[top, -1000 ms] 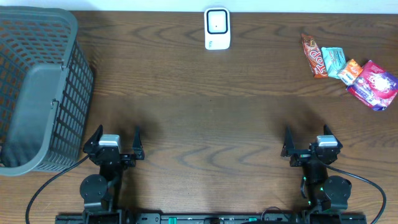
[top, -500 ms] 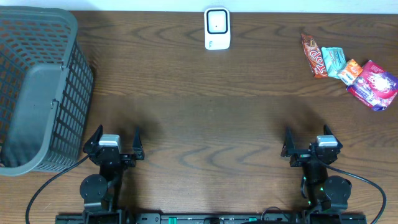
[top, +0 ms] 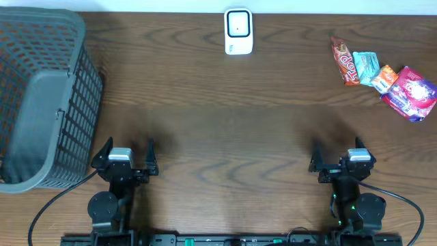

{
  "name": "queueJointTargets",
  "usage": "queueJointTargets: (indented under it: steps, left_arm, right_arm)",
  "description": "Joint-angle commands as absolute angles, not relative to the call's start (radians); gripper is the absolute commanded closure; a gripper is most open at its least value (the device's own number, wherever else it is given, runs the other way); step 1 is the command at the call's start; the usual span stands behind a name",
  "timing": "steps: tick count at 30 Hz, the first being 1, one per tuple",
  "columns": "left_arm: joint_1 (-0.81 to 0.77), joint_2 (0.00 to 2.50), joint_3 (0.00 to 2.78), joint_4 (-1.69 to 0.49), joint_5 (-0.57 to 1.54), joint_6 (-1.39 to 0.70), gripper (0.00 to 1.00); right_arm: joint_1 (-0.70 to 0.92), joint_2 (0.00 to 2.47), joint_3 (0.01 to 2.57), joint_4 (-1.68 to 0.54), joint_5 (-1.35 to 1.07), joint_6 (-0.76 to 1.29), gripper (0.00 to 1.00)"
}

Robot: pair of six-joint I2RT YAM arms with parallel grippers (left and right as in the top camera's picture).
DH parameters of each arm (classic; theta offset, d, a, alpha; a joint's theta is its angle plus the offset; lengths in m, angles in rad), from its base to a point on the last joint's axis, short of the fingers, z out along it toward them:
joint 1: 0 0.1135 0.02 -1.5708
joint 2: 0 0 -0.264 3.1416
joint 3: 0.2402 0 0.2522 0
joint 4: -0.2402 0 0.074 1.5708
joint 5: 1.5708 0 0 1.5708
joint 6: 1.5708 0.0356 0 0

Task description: Scan the item barcode

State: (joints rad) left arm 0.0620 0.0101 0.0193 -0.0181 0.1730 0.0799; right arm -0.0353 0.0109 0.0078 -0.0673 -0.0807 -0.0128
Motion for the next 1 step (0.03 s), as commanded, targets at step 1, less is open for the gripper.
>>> queueJointTargets:
  steps: [1]
  left_arm:
    - [0.066, 0.004, 0.004, -0.056, 0.178, 0.093, 0.02]
  right_arm:
    - [-0.039, 0.006, 0.005, -0.071, -0.076, -0.027, 0.01]
